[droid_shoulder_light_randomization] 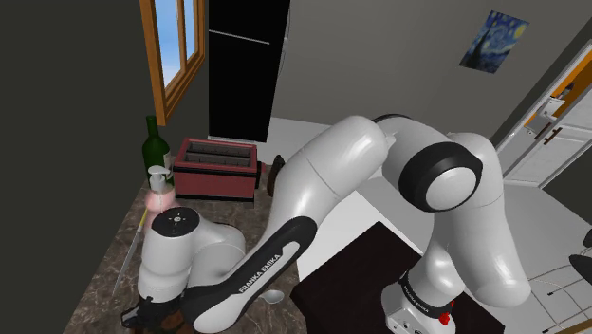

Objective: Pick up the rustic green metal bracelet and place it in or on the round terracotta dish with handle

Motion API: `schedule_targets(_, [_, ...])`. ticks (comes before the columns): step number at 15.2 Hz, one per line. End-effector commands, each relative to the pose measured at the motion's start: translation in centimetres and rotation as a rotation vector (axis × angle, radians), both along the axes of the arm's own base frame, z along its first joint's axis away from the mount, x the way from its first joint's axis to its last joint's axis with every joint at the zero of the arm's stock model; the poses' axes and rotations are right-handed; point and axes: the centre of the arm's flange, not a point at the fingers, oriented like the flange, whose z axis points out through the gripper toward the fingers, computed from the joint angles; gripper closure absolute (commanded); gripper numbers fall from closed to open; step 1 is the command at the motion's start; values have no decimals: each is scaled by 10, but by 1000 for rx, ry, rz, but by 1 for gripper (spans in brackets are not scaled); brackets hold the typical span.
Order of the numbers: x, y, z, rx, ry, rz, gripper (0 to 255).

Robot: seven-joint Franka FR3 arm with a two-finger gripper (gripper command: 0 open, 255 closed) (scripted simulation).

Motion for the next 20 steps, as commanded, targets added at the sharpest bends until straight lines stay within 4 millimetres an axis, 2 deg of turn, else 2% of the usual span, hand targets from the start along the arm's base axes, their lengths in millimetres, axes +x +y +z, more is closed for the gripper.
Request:
schedule_targets(1, [1, 0, -11, 0, 0, 0, 255])
schedule_targets(9, [1, 0, -11, 0, 0, 0, 255])
schedule_targets(10, [1, 0, -11, 0, 0, 0, 0])
schedule_targets(15, [1, 0, -11, 0, 0, 0, 0])
schedule_targets(19, [-1, -10, 38, 0, 0, 0, 0])
schedule_targets(20, [-1, -10, 38, 0, 0, 0, 0])
